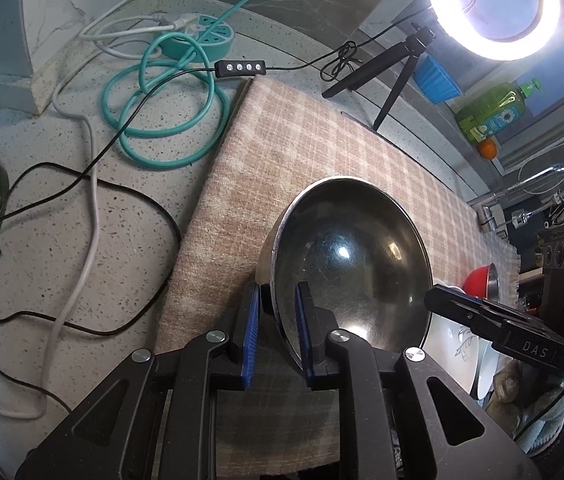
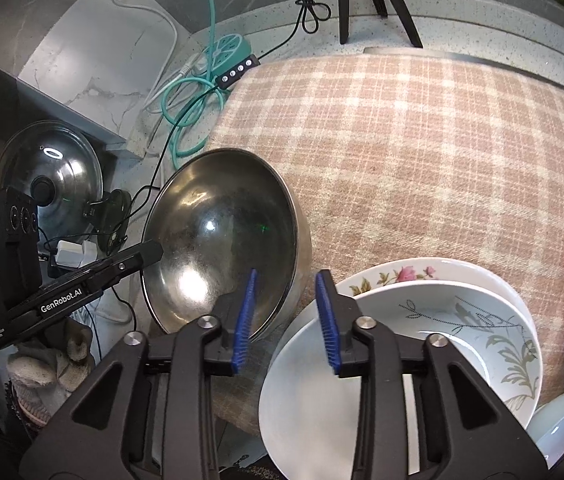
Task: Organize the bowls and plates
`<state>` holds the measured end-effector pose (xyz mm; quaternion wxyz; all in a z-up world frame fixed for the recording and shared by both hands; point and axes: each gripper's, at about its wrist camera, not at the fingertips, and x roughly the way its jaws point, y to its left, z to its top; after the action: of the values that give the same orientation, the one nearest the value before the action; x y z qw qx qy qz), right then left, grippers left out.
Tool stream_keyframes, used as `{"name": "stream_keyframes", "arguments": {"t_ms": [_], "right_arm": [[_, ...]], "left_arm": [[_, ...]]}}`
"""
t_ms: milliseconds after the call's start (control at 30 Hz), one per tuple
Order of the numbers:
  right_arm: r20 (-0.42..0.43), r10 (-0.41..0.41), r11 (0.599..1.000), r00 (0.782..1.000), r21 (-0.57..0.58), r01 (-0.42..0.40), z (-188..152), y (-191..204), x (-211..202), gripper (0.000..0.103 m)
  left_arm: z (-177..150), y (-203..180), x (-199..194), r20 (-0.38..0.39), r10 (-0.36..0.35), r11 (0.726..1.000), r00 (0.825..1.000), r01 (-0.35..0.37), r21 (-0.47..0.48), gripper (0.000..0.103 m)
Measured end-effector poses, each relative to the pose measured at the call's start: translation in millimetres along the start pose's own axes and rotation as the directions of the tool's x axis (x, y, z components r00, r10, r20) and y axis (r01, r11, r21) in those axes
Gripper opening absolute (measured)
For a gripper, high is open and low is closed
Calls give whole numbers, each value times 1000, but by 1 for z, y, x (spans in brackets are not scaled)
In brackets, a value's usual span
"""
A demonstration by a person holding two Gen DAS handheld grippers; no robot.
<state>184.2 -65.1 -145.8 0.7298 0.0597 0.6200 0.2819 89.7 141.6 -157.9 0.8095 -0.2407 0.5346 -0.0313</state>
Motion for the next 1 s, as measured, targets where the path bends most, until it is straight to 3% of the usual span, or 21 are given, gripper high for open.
{"name": "stream_keyframes", "arguments": {"t_ms": [33, 133, 300, 367, 500, 667, 1000], "right_arm": [[8, 2, 1000, 1000, -1, -2, 0, 0, -2, 44], [32, -1, 1000, 999, -4, 1, 0, -1, -10, 47], [89, -2, 1000, 996, -19, 4, -3, -1, -31, 70], [118, -8, 1000, 993, -26, 11, -5, -2, -41, 73], [158, -29, 999, 987, -41, 36, -11, -6, -62, 77], [218, -61, 997, 974, -34, 71, -23, -21, -92, 78], [299, -132, 988, 945, 113, 102, -52, -87, -151, 78]], "left_arm": [[0, 0, -1, -2, -1, 1000, 1000, 1, -1, 27], [1, -3, -6, 9, 6, 1000, 1000, -6, 16, 27], [2, -14, -16, 47, 19, 998, 999, -21, 61, 28], [3, -20, -21, 63, 15, 997, 998, -20, 79, 28], [3, -39, -30, 98, 10, 992, 995, -22, 127, 36], [0, -65, -38, 123, -35, 985, 992, 13, 175, 36], [-12, -118, -32, 99, -118, 956, 988, 86, 279, 36]]}}
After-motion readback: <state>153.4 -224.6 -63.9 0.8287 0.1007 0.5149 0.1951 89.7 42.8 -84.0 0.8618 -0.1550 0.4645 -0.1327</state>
